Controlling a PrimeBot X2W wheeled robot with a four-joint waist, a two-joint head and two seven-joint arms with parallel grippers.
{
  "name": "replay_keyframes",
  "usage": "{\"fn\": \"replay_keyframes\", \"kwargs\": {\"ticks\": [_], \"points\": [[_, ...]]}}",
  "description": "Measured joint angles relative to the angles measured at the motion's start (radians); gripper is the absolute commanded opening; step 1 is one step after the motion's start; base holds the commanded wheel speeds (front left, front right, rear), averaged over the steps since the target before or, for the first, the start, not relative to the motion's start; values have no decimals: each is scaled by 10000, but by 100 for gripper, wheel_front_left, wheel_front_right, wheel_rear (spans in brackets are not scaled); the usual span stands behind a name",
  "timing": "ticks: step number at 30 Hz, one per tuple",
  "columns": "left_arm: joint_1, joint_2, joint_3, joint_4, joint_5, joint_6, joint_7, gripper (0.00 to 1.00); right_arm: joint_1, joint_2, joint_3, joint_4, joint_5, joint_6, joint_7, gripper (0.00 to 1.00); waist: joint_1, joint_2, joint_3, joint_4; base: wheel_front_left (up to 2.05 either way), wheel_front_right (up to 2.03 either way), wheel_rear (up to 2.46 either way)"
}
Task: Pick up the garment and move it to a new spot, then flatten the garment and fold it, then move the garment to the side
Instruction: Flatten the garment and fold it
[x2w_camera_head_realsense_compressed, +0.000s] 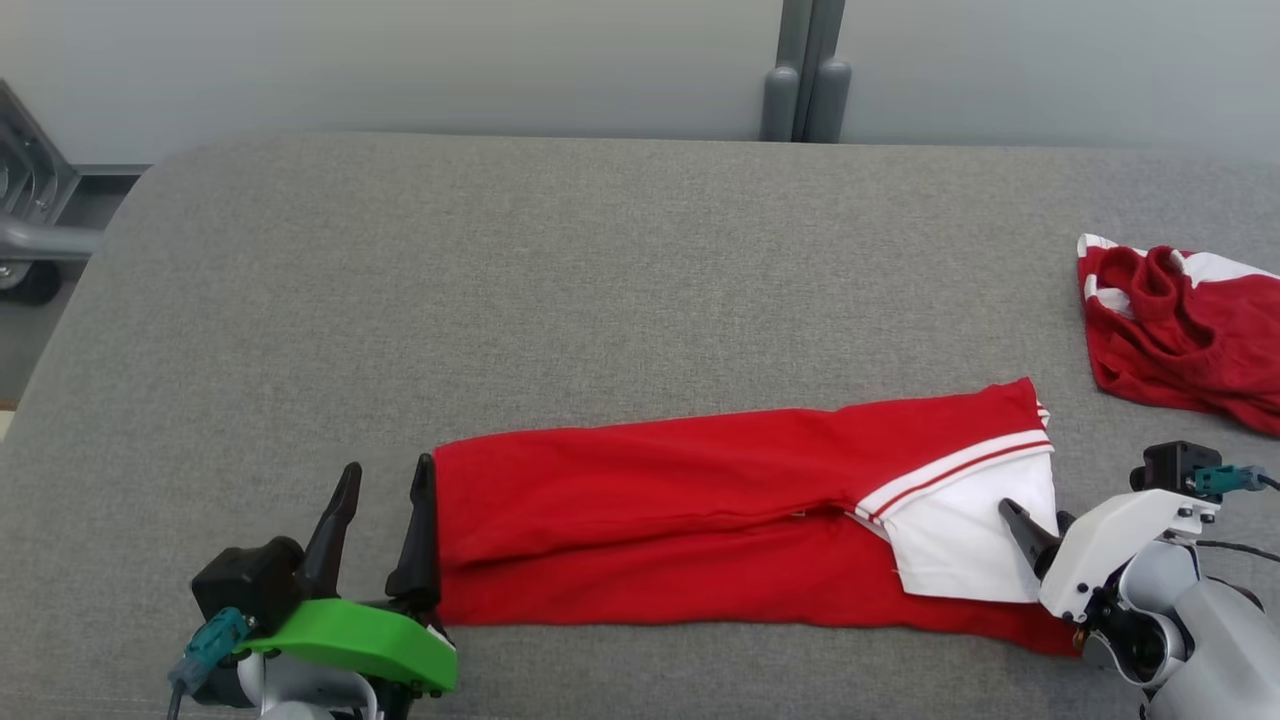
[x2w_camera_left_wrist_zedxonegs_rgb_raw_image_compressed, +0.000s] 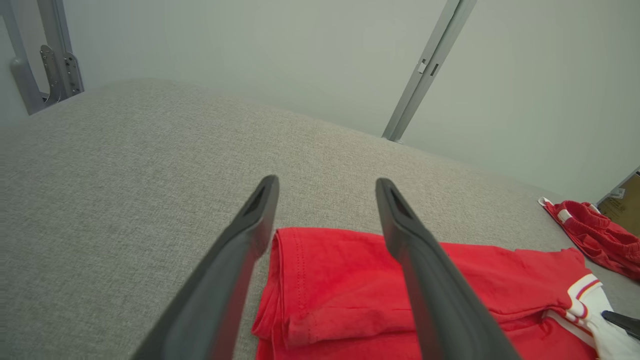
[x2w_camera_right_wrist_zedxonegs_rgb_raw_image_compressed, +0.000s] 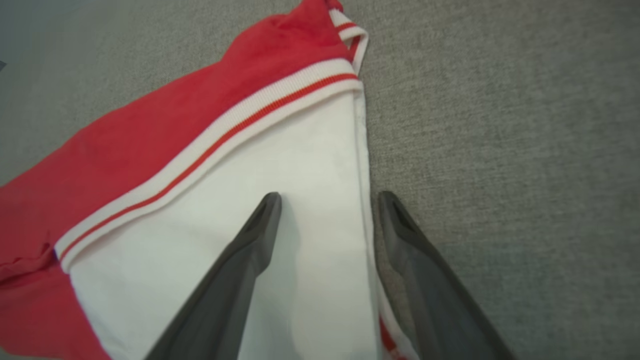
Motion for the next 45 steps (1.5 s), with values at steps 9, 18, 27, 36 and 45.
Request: {"fn": "replay_keyframes", "kwargs": {"ticks": [9,18,27,36,45], "points": [[158,-2,219,-75,15,77,10,100,-424,48,230,309,2,115,382,40,0,0,111,129,0,0,0],[201,-2,405,-125,29,86,52,100,-635,242,353,474,6,357,458,0,0,0,16,105,0,0,0],[533,2,690,-332,35,117,52,100,-1257,-105,307,449,0,472,270,0,0,0,-150,-253,0,0,0],[566,2,800,-506,161,119,86,100,-1761,-980,194,393,-125,541,153,0,0,0,-216,-768,0,0,0],[567,-29,706,-614,230,121,184,100,-1904,-1285,276,105,-198,629,107,0,0,0,-307,-1043,0,0,0]]}}
